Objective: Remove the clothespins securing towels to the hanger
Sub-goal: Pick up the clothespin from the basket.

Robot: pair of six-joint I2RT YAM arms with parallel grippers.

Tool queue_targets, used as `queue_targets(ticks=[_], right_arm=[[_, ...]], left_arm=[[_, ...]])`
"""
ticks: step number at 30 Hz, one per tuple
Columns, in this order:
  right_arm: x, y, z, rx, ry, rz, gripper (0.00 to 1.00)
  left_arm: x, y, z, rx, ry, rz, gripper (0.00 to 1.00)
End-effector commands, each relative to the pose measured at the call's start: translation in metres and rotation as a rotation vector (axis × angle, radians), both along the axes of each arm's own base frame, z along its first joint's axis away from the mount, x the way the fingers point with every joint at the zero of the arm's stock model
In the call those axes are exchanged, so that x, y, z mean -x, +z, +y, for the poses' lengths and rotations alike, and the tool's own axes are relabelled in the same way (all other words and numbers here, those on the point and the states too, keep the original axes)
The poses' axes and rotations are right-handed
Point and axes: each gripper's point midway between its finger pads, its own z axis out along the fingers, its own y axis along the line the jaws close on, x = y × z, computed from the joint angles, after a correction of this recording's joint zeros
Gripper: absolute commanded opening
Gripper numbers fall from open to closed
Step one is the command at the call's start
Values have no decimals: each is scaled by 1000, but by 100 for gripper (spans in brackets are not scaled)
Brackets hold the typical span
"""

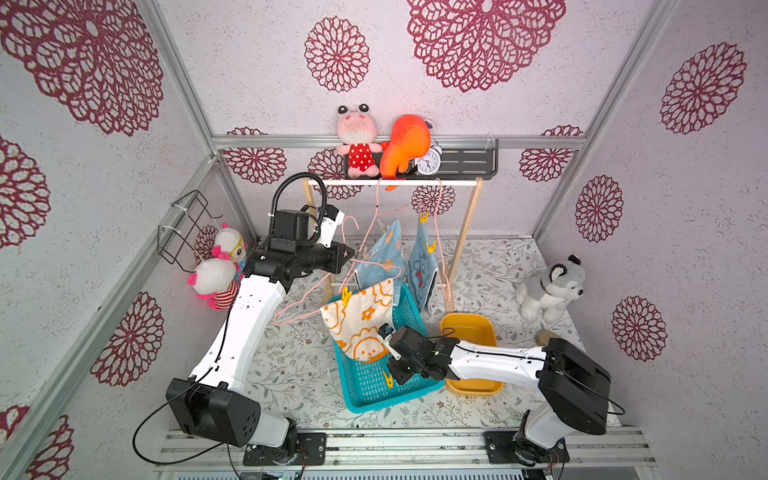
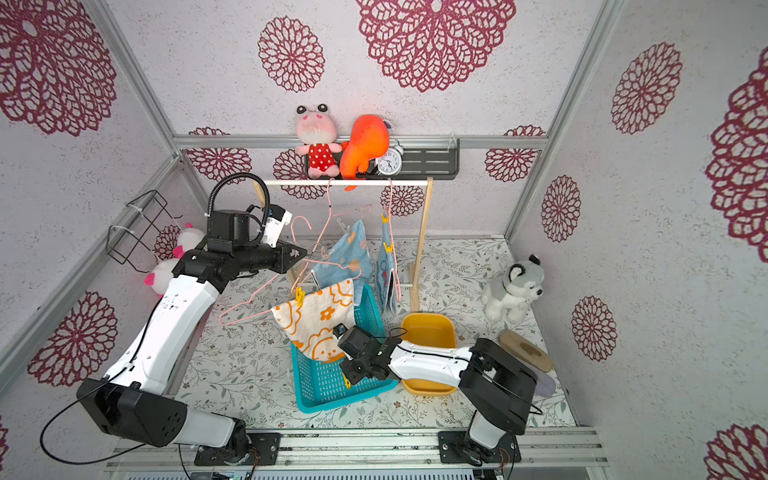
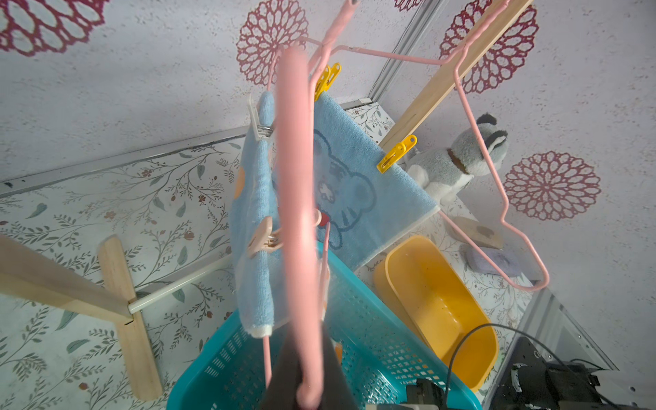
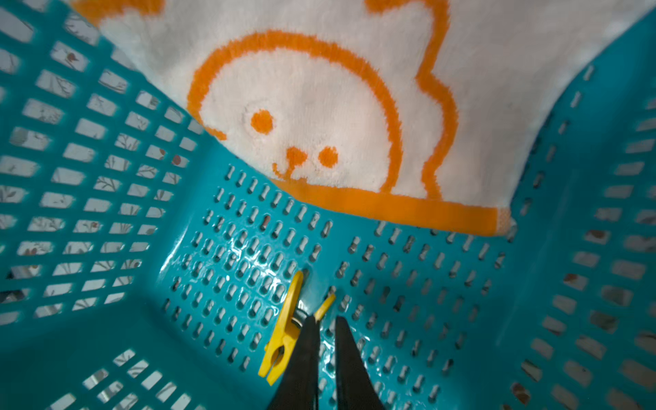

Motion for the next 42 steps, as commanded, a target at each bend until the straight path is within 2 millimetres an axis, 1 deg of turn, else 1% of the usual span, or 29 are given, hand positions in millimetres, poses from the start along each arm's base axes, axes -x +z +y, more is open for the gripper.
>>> queue_targets(ticks=[1,6,10,17,25,33,38,42], right_arm=[[-13,20,21,-84,-90,-19,13],[-6,5,24,-50,-110,16,13],[-5,-4,20,-6,-127,20,13],[-1,-5,11,59,-141,11,13],[0,-12,4,85,-170,14,12],[1,-23,9,88,-174,40,12],[3,-33,6,108,-180,55,12],[1,-31,7,107,-180,48,12]], left_arm=[[3,25,3,26,8,-79,0],[4,27,2,32,5,-83,0],[5,27,0,39,-3,-81,0],[5,25,0,40,-5,-75,0],[5,25,-1,40,-9,-75,0],[7,26,-1,42,-13,-78,0],[8,27,-2,45,-17,-79,0],[8,28,-2,46,-18,-81,0]])
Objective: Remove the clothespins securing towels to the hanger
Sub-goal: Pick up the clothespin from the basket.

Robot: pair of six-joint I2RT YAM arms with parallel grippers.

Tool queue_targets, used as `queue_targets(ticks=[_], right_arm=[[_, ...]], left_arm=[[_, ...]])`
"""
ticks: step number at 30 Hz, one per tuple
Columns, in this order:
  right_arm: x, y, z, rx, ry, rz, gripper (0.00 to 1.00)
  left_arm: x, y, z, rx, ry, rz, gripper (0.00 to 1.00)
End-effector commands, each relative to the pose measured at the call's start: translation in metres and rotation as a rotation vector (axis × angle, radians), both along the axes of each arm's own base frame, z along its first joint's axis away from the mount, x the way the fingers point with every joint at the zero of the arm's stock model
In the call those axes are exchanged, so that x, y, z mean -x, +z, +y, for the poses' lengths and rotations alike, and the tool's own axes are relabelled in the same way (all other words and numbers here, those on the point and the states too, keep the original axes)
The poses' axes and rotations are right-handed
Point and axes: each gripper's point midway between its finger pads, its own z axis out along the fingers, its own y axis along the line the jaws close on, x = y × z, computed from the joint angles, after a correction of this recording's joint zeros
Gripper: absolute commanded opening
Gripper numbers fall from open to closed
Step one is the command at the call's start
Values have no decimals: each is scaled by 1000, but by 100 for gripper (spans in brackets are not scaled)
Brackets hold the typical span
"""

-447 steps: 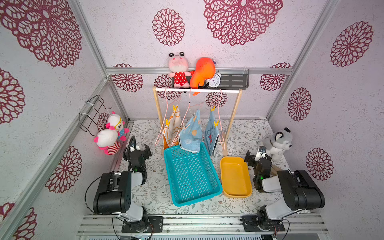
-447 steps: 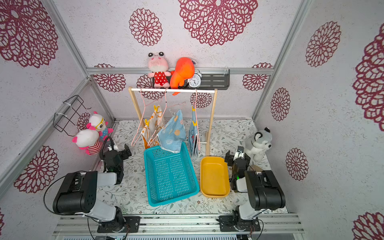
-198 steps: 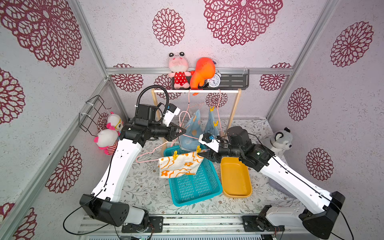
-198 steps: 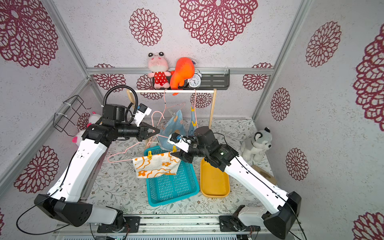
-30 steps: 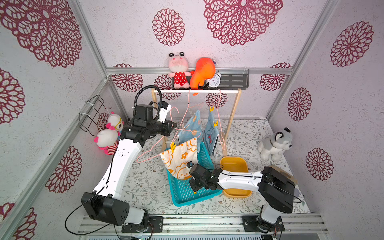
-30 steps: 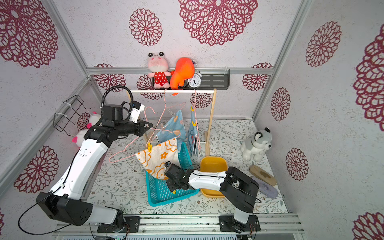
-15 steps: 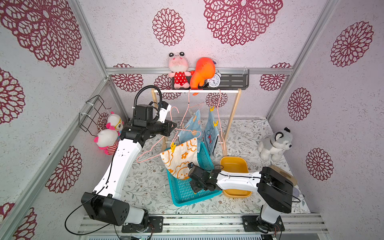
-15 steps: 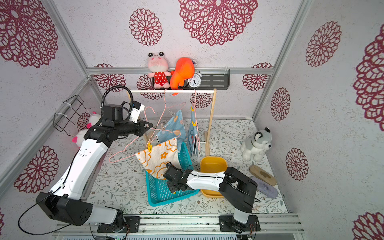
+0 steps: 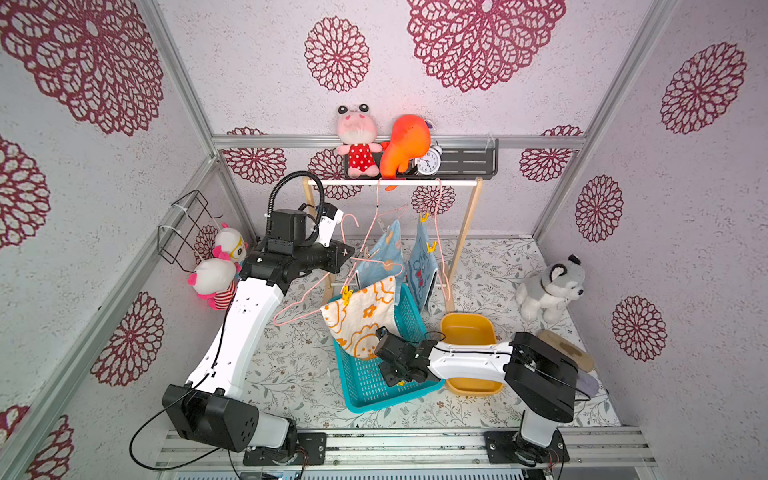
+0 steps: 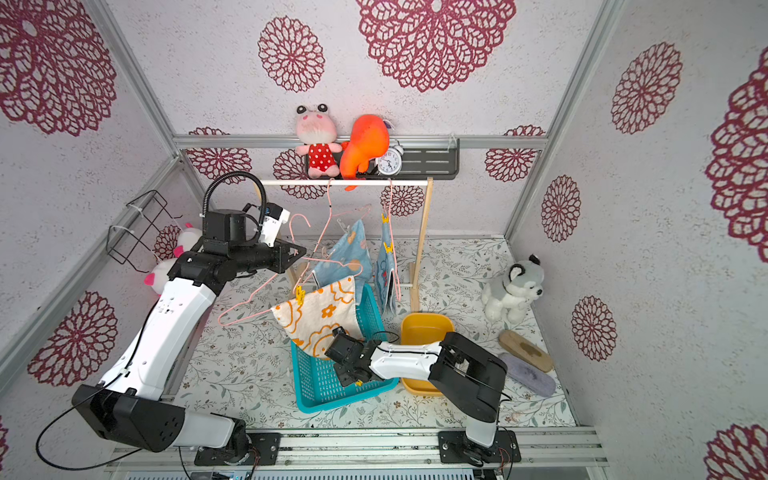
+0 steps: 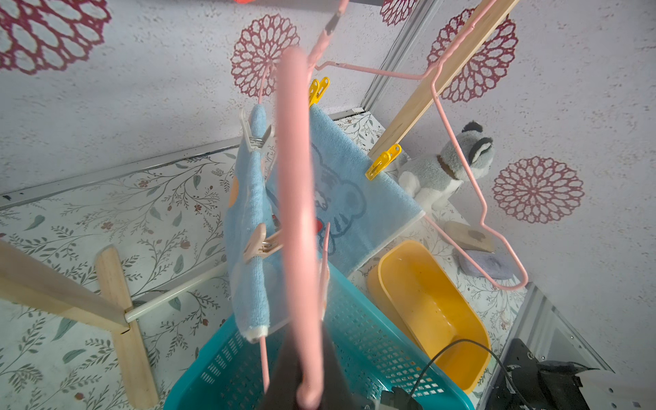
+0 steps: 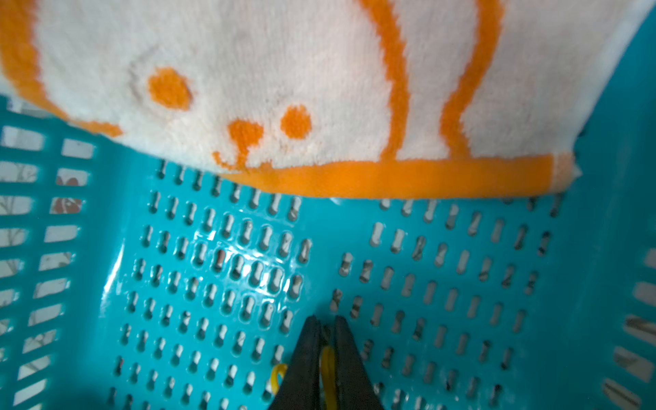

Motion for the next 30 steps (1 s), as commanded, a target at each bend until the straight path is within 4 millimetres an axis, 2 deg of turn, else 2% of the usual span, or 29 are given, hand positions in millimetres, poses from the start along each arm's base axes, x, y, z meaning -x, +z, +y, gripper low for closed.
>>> queue_targets(ticks=[1,6,10,13,17,24,27,30], right_arm=[[0,1,0,10,-17,0,12],[0,-3,-4,40,-6,-7,11],[0,-6,-8,69,6,-11,4],[-1,2,-8,73,24,-24,0],[-7,31,-4,53,54,-72,0],[-19,107,-5,-57,73,-181,0],[-26,125,-18,-66,43,-225,0],[-33,145,-43,-58,-6,-270,0]], left_arm=[[3,16,0,25,-6,-52,0],[3,16,0,25,-8,-51,0],[4,16,0,25,-8,-53,0],[4,16,0,24,-9,-52,0],[4,15,0,24,-10,-49,0],[4,15,-1,25,-16,-49,0],[4,15,-2,23,-18,-48,0],[5,14,-3,22,-21,-48,0]])
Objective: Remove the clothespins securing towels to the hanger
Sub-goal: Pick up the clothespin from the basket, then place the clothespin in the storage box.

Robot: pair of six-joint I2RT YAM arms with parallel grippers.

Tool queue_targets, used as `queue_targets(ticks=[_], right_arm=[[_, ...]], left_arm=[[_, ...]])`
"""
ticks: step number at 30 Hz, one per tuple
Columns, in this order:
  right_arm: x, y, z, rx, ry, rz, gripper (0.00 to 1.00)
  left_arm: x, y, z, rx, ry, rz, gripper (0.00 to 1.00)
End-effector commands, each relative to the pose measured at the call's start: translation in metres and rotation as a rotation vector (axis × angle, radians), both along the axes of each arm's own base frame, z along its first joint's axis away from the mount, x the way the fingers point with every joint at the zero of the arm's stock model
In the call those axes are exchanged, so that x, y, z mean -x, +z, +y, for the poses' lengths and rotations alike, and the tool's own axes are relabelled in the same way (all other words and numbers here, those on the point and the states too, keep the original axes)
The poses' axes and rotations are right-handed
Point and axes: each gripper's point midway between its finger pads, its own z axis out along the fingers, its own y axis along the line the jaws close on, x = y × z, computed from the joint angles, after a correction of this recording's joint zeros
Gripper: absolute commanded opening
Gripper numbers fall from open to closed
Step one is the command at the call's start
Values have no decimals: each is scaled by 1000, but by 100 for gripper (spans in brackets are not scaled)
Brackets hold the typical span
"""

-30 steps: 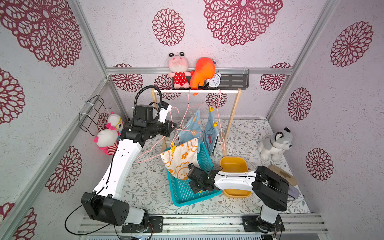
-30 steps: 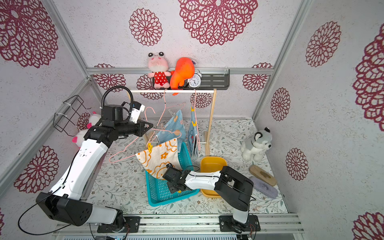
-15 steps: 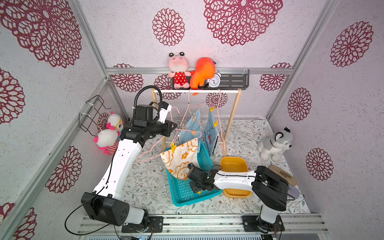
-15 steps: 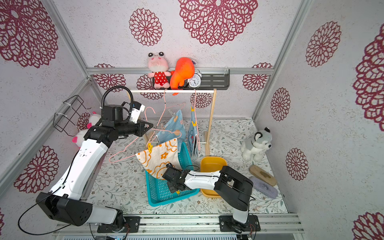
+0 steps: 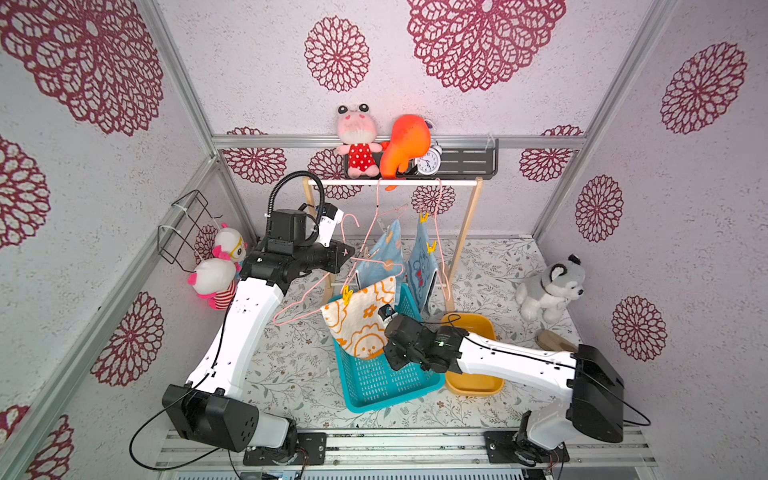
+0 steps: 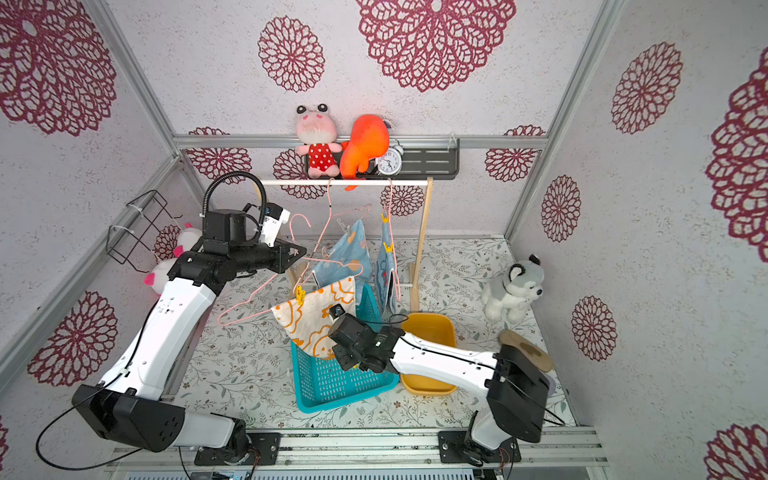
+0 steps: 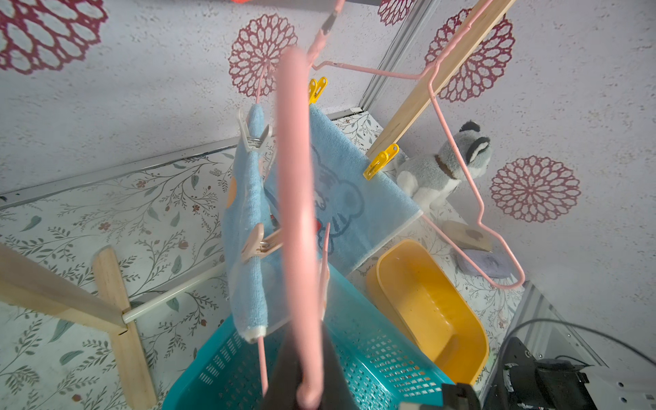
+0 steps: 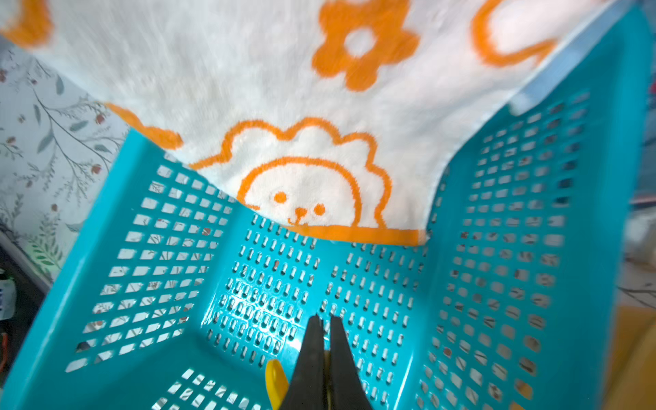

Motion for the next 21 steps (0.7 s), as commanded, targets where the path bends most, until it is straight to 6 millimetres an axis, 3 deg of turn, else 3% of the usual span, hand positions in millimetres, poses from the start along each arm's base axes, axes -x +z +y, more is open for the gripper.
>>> queue_targets(ticks=[1,5,10,16,21], right_arm=[[-12,23,-38,40,-72,-67,0],[-16,28,-88,22,-179,-59,0],[-11,6,-154,32,-337,-25,0],[-8,-23,-198,6,-474,16,0],[-19,-42,-211,-26,-535,40,0]], left_arm=[[4,13,-2,18,-15,-47,0],[5,13,-3,16,-17,-47,0],[5,13,-3,7,-16,-53,0],[5,12,-4,15,-25,-44,0],[7,14,-5,17,-28,-52,0]])
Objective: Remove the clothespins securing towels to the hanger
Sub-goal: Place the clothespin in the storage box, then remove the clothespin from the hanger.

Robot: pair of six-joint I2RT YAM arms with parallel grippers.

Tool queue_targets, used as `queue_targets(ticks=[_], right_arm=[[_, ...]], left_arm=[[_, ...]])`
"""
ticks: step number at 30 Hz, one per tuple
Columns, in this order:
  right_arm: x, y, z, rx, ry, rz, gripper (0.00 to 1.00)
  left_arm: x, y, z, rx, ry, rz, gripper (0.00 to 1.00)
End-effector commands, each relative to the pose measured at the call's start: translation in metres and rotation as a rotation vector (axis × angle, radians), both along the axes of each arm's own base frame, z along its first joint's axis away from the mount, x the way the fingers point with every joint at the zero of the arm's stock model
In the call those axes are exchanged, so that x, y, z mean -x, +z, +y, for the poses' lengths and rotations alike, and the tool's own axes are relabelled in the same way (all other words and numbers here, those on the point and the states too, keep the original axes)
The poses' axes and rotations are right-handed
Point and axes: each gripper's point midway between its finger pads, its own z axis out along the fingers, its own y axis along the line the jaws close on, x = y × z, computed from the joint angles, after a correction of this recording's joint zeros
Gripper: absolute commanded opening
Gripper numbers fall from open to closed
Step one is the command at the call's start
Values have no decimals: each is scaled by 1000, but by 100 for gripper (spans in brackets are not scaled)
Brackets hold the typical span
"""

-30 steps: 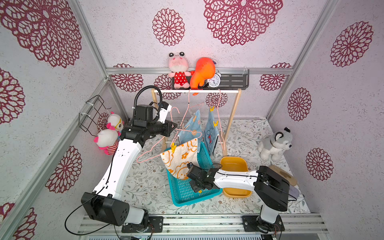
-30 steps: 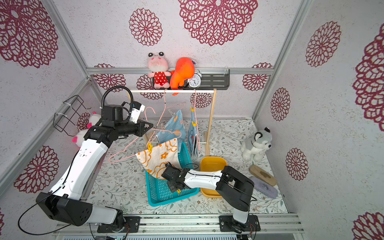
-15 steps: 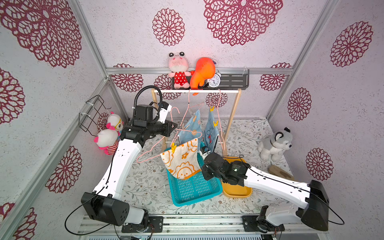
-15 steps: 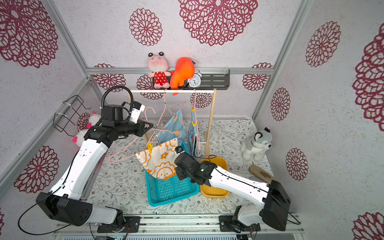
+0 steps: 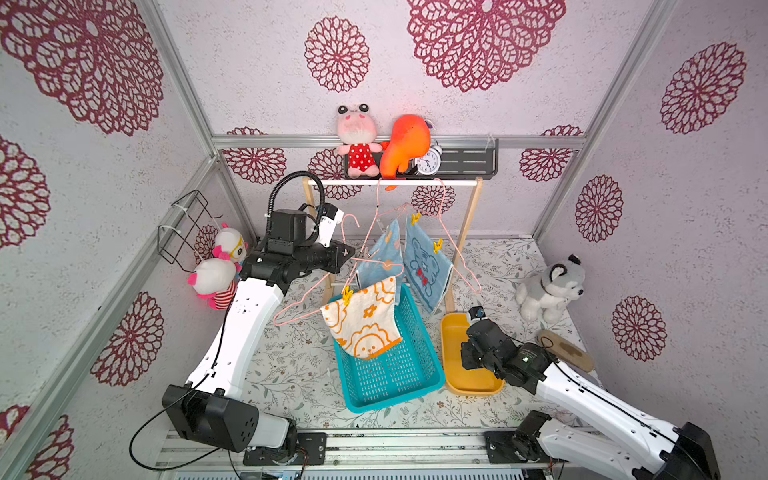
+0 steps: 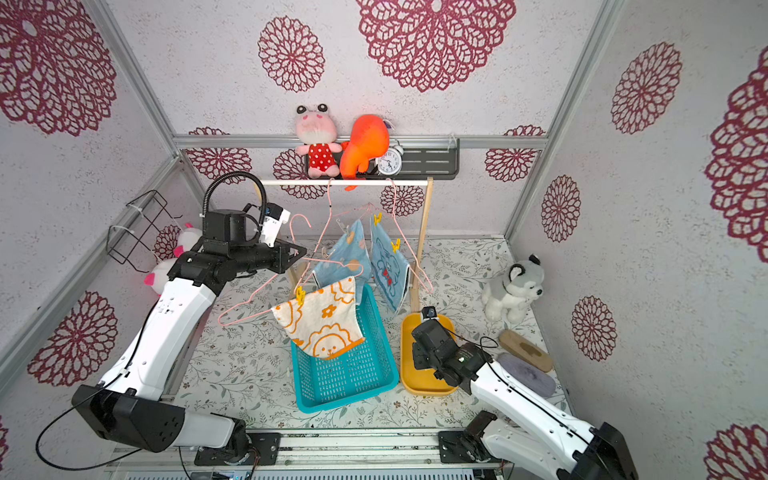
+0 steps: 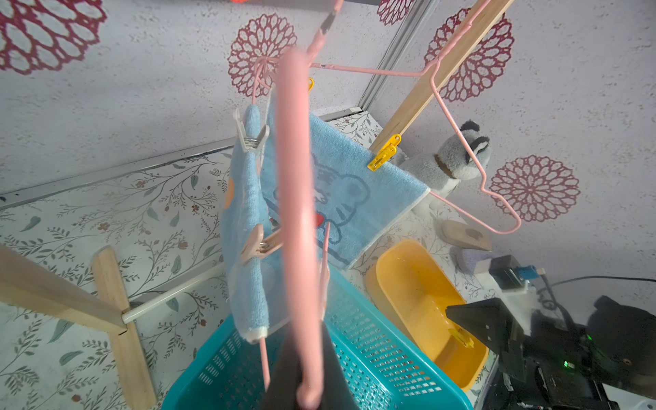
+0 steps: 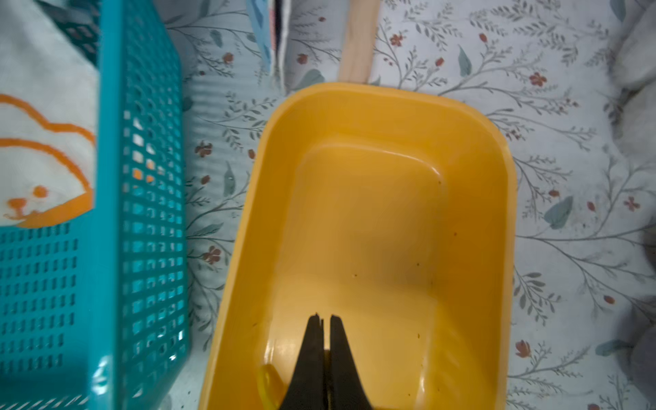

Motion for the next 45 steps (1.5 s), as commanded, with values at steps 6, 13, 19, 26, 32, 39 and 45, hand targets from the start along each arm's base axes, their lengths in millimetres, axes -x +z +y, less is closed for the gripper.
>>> queue_targets(ticks=[6,13,19,26,32,39,45], right_arm=[[-24,-15,-1,-58,-55,-15,1],[-31,-31,-4,-47,-72,12,21],[-30,-21,-8,-36,-67,-5,32],[-34,55,-3,-51,48,-166,31],[-27,111,10,-41,200,-266,28],[-15,183,69,-14,455,-440,29],[-6,203,142,-105,768,-489,29]], left_arm=[[6,13,-4,20,-27,-47,0],[7,14,-5,20,-32,-50,0],[8,15,-6,22,-37,-51,0],[13,16,-13,45,-80,-42,0],[19,20,-19,55,-113,-46,0],[33,26,-30,80,-189,-43,0],[46,30,-39,85,-243,-48,0]])
